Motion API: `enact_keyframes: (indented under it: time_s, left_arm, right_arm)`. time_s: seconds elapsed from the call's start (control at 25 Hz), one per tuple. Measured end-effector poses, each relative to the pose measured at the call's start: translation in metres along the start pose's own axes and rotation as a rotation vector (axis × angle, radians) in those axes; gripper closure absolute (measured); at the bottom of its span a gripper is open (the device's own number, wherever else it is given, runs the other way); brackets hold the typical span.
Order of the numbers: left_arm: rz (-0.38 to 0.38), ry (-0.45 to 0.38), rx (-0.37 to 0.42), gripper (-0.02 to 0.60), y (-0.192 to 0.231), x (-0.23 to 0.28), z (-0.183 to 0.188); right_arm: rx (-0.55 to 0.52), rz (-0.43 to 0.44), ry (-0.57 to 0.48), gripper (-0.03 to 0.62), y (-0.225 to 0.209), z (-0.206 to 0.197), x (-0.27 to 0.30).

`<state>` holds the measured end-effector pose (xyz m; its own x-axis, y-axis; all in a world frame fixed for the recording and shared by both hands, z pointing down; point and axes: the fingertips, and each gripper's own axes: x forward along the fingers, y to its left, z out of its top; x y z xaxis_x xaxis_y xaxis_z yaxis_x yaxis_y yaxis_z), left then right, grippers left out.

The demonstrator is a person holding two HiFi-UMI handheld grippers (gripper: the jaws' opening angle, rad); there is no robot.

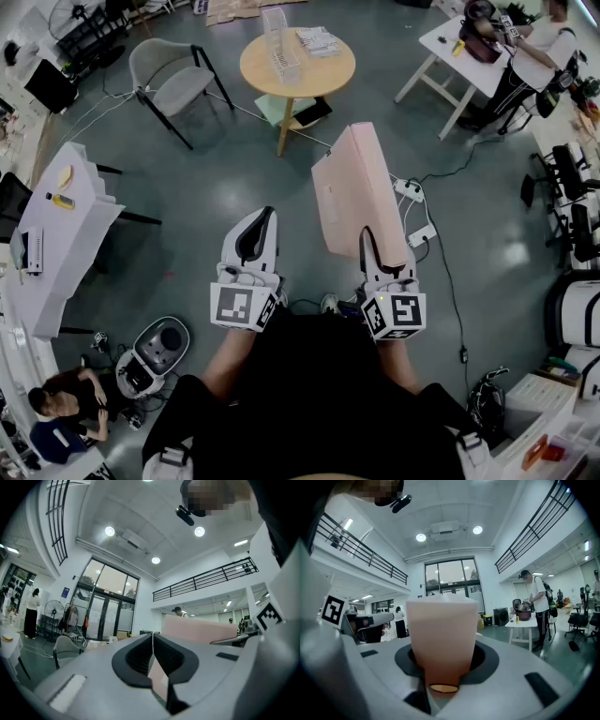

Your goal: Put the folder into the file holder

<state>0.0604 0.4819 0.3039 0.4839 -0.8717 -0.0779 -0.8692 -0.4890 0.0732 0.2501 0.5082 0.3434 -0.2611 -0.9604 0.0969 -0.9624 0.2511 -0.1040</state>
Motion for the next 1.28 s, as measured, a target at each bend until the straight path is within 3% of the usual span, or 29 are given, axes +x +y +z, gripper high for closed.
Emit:
enact_keyframes:
  time_s: [0.68, 1.28]
  left_arm:
    - [-0.017, 0.007, -0.010, 0.569, 0.002, -0.013, -0.002]
    - [-0.046, 0.016, -0.029, 0.569, 0.051, -0.027, -0.007]
  right_arm:
    - [0.014, 0.022, 0.022, 0.462, 0.020, -0.007, -0.001]
    - [-0.019, -0.017, 0.025, 0.461, 0.065, -0.011, 0.024]
